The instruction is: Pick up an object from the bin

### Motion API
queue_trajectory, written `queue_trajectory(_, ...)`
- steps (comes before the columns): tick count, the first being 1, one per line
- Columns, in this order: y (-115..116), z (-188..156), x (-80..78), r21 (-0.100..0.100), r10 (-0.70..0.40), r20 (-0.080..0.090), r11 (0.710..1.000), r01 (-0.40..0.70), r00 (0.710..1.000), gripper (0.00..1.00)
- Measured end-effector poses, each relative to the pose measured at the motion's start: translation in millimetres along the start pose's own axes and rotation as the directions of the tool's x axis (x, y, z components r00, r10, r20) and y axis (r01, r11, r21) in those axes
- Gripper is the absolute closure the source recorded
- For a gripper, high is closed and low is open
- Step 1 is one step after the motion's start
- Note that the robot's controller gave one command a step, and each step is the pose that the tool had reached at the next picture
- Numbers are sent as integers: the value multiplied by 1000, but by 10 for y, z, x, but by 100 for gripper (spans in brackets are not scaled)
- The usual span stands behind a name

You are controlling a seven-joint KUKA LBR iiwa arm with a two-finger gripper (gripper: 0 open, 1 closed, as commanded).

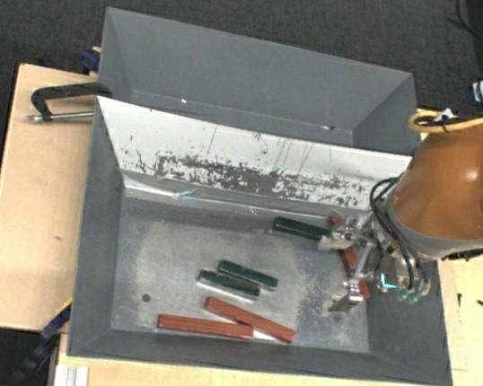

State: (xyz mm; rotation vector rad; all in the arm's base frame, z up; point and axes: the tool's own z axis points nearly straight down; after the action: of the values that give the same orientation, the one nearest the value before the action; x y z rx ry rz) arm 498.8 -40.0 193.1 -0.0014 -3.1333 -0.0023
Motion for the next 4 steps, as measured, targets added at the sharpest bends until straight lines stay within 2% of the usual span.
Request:
queue_trajectory(1, 1, -41, -18, 1, -1, 9, 1000, 1, 1000, 0)
queue_trajectory(2, 187, 440, -72, 2, -9, 16, 1000, 9, 1000, 0)
queue_trajectory(3, 254, 655, -92, -1, -23, 10, 1000, 23, 1000, 0)
queue_trajectory(4, -176, 588, -242, 0, -51, 9, 999, 51, 999, 0)
